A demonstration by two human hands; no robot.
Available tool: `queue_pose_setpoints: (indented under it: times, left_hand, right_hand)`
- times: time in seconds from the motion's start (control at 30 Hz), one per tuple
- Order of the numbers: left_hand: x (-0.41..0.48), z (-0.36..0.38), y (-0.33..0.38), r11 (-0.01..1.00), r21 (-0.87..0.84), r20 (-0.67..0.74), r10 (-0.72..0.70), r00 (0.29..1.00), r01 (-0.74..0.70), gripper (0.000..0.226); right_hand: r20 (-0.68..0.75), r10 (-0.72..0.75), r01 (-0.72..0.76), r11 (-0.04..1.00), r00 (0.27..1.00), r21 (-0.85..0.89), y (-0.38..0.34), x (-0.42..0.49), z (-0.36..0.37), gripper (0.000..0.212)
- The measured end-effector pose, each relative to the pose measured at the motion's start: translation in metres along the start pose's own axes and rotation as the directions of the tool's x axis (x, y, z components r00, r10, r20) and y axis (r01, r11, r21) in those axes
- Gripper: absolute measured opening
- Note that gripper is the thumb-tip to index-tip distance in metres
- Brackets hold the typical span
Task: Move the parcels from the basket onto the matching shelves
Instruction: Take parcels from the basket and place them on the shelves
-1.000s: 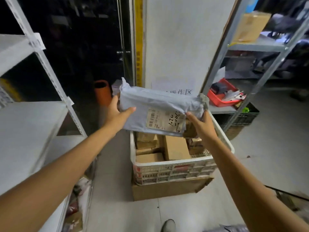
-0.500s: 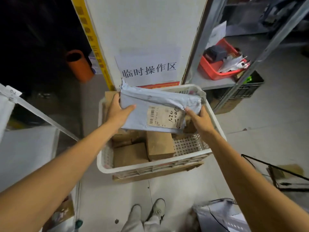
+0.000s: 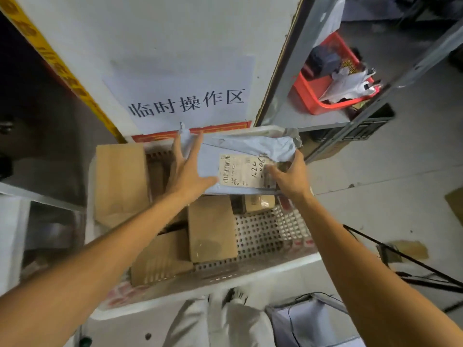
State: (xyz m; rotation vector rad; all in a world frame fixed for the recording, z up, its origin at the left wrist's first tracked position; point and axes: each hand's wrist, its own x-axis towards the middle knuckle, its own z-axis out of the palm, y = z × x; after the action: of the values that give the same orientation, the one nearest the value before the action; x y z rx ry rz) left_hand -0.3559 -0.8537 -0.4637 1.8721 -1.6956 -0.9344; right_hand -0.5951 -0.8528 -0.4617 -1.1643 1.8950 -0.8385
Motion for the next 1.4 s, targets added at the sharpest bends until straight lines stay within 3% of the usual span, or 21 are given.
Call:
queue_pose_setpoints:
  times: [0.17, 0.27, 0.4, 0.57, 0.67, 0.87, 1.0, 1.17, 1.3, 1.4]
  left_hand:
    - [0.011, 0.027, -0.009, 0.979, 0.203, 0.17, -0.067, 0.983, 0.032, 0.114]
    - [0.016, 0.035, -0.018, 0.941, 0.317, 0.255, -0.202, 0.946, 0.115, 0.107]
    - [0.021, 0.048, -0.035, 0.912, 0.36, 0.197, -0.28, 0.94, 0.196, 0.09]
    - [0.034, 0.062, -0.047, 0.919, 0.352, 0.106, -0.228, 0.968, 0.178, 0.077]
    - [0.049, 0.071, -0.049, 0.921, 0.358, 0.098, -0.201, 0.975, 0.154, 0.076]
    - [0.047, 0.077, -0.051, 0.871, 0.48, 0.105, -0.171, 0.98, 0.1, 0.077]
    - [0.038, 0.057, -0.041, 0.866, 0.5, 0.256, -0.175, 0.951, 0.024, 0.076]
    - [0.017, 0.005, -0.016, 0.917, 0.394, 0.435, -0.13, 0.891, -0.058, 0.068]
    - [0.003, -0.059, 0.011, 0.939, 0.331, 0.334, -0.019, 0.942, -0.098, 0.066]
    - [-0.016, -0.116, 0.032, 0.945, 0.323, 0.164, 0.006, 0.986, -0.06, 0.065]
  right_hand:
    - [0.154, -0.003, 0.046, 0.961, 0.988, -0.274, 0.015, 0.042, 0.018, 0.101]
    - [0.264, 0.047, 0.07, 0.907, 0.963, -0.414, 0.026, 0.057, 0.033, 0.094]
    - [0.39, -0.021, 0.23, 0.836, 0.92, -0.498, 0.037, 0.069, 0.048, 0.086]
    - [0.501, -0.177, 0.482, 0.653, 0.847, -0.584, 0.045, 0.08, 0.054, 0.105]
    - [0.497, -0.247, 0.546, 0.529, 0.832, -0.65, 0.059, 0.085, 0.052, 0.093]
    - [0.449, -0.196, 0.483, 0.503, 0.872, -0.717, 0.049, 0.085, 0.055, 0.085]
    - [0.493, -0.112, 0.473, 0.523, 0.863, -0.709, 0.026, 0.065, 0.056, 0.079]
    - [0.65, 0.025, 0.408, 0.76, 0.76, -0.506, -0.021, 0.033, 0.049, 0.073]
    - [0.65, -0.108, 0.463, 0.788, 0.753, -0.406, -0.081, 0.01, 0.046, 0.074]
    - [0.698, -0.22, 0.565, 0.764, 0.682, -0.311, -0.137, -0.006, 0.051, 0.073]
